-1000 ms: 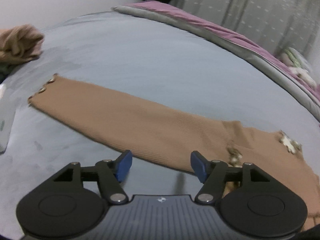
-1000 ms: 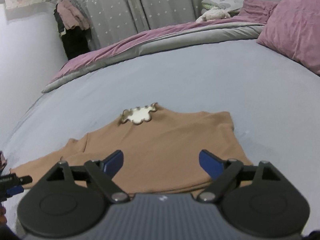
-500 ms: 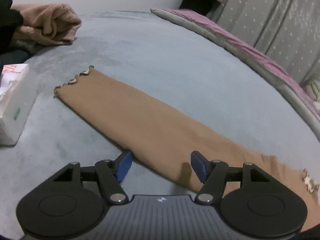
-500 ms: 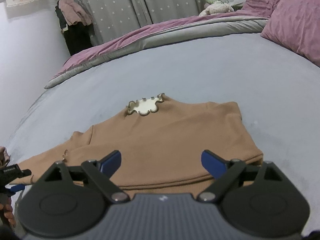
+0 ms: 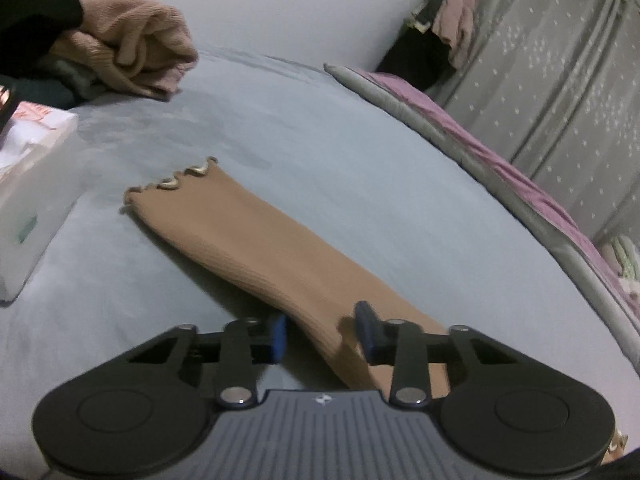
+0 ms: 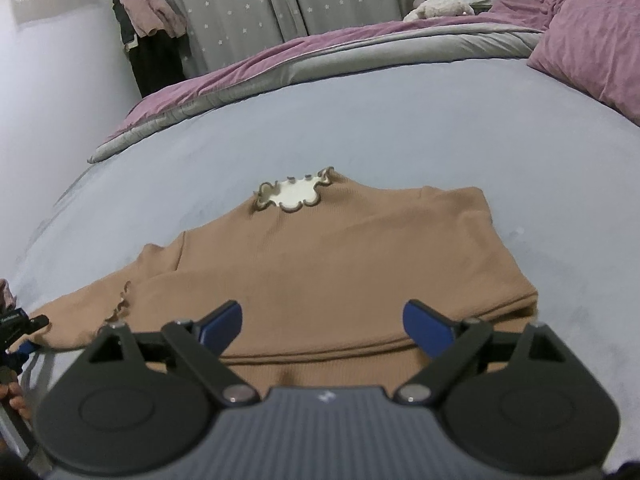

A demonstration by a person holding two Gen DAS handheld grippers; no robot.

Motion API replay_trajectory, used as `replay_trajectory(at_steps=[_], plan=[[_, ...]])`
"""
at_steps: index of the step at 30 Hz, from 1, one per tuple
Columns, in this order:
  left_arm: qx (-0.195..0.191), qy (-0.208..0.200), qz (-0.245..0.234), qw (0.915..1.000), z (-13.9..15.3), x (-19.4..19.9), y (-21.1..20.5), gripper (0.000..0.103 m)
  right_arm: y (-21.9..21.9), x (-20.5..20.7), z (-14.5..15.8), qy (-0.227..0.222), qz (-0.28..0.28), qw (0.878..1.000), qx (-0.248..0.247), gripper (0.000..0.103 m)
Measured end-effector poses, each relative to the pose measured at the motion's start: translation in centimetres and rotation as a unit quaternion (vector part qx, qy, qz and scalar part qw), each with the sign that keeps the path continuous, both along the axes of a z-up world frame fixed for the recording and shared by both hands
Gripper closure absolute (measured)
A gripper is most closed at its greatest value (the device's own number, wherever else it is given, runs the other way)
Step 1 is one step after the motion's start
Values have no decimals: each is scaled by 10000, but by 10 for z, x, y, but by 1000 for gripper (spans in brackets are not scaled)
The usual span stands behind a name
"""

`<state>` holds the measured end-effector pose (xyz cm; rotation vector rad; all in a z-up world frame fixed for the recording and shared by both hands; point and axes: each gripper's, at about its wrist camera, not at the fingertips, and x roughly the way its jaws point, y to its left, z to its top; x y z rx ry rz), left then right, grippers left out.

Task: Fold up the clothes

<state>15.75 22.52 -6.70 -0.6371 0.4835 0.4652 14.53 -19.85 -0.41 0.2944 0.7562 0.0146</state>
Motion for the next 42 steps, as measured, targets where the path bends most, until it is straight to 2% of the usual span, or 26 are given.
replay_trajectory(at_steps=[7, 9, 11, 18, 22, 26, 33, 42], plan=[[-132, -302, 100, 9994, -3, -6, 7, 97, 10, 0, -2, 6, 120, 9999, -35, 12], [-179, -529, 72, 9984, 2, -9, 8, 99, 15, -1, -2, -3, 194, 9998, -32, 19], [-131, -749, 11, 9971, 10, -11, 5, 99, 23, 0, -2, 9, 316, 9995, -7, 36], [119, -1366, -253, 9902, 37, -17, -7, 99, 70, 10, 0, -54, 967, 9953, 38, 56], [133, -1624, -359, 9860, 46, -19, -8, 99, 93, 23, 2, -152, 1265, 9914, 306, 75], [49, -1836, -452, 9819, 51, -22, -7, 99, 114, 41, -4, -142, 1486, 9870, 587, 84], [58, -2101, -665, 9754, 61, -24, -15, 99, 139, 68, -24, 73, 1663, 9785, 1218, 91], [191, -2400, -1297, 9619, 80, -26, -43, 99, 168, 93, -50, 390, 1684, 9771, 1242, 95]])
